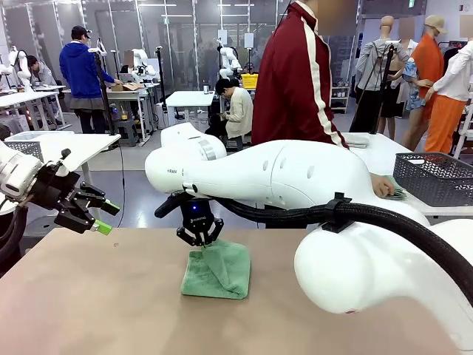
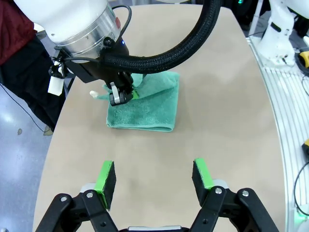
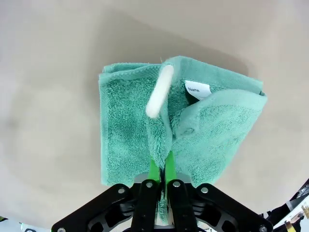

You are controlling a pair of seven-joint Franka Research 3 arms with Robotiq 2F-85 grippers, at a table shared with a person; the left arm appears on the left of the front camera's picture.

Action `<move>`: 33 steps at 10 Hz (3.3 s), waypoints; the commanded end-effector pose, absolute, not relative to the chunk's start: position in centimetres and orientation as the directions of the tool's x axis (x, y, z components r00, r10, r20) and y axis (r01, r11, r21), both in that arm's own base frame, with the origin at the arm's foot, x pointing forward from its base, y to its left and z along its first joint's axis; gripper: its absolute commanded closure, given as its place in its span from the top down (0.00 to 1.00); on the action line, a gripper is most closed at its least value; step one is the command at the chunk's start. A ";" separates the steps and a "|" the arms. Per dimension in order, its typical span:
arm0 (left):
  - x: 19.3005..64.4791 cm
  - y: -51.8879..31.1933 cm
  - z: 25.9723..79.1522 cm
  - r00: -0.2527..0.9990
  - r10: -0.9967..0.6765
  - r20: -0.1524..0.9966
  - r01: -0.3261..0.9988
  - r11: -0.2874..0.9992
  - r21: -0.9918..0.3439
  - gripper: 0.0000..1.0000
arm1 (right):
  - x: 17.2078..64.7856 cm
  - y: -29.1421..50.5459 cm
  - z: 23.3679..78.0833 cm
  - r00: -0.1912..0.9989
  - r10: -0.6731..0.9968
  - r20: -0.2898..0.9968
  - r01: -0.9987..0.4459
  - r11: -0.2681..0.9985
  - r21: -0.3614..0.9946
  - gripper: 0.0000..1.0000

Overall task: Fold the towels and place them in the basket.
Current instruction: When a person lays out a Towel with hook on the table, fold it in half twice.

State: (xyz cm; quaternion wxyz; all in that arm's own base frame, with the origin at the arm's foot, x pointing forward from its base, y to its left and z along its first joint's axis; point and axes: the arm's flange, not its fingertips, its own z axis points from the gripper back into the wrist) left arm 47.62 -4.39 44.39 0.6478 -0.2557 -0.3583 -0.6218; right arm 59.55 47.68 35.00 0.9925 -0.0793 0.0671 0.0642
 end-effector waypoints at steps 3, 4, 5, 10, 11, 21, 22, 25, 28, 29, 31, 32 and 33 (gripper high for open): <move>47.5 -4.4 44.5 -0.034 -0.620 0.784 0.988 0.095 0.118 0.81 | 58.7 49.3 35.4 0.987 0.033 -0.155 -0.046 0.995 -0.083 0.04; 47.5 -4.4 44.5 -0.034 -0.620 0.784 0.988 0.095 0.118 0.81 | 58.6 49.3 35.5 0.986 0.029 -0.164 -0.042 0.996 -0.077 0.04; 47.5 -4.4 44.5 -0.034 -0.620 0.784 0.988 0.095 0.118 0.81 | 58.6 49.3 35.5 0.986 0.022 -0.165 -0.035 0.997 -0.073 0.17; 47.5 -4.4 44.5 -0.034 -0.620 0.784 0.988 0.095 0.118 0.81 | 57.7 49.5 36.8 0.997 -0.016 -0.082 0.012 0.999 -0.041 0.64; 47.5 -4.4 44.5 -0.034 -0.620 0.784 0.988 0.095 0.118 0.81 | 57.4 49.6 37.1 0.998 -0.025 -0.054 0.024 1.000 -0.017 0.77; 47.5 -4.4 44.5 -0.034 -0.620 0.784 0.988 0.095 0.118 0.81 | 41.8 37.5 43.7 0.997 -0.039 0.072 0.039 0.999 0.009 0.84; 47.5 -4.4 44.5 -0.034 -0.620 0.784 0.988 0.095 0.118 0.81 | 42.2 36.5 42.3 0.989 -0.032 0.146 0.028 0.999 0.029 0.84; 47.5 -4.4 44.5 -0.034 -0.620 0.784 0.988 0.095 0.118 0.81 | 44.5 33.9 41.1 0.959 -0.004 0.284 -0.021 0.996 0.084 0.84; 47.5 -4.4 44.5 -0.034 -0.620 0.784 0.988 0.095 0.118 0.81 | 46.7 30.6 41.2 0.967 -0.136 0.215 0.075 0.959 0.273 0.84; 47.5 -4.4 44.5 -0.034 -0.620 0.784 0.988 0.095 0.118 0.81 | 46.7 29.8 40.9 0.968 -0.142 0.207 0.079 0.955 0.285 0.84; 47.5 -4.4 44.5 -0.034 -0.620 0.784 0.988 0.095 0.118 0.81 | 46.3 29.2 40.5 0.971 -0.114 0.212 0.046 0.952 0.302 0.84; 47.5 -4.4 44.5 -0.034 -0.620 0.784 0.988 0.095 0.118 0.81 | 46.5 29.1 40.3 0.976 -0.094 0.197 0.032 0.955 0.296 0.84; 47.5 -4.4 44.5 -0.034 -0.620 0.784 0.988 0.095 0.118 0.81 | 47.5 29.9 40.8 0.970 -0.142 0.196 0.083 0.956 0.281 0.84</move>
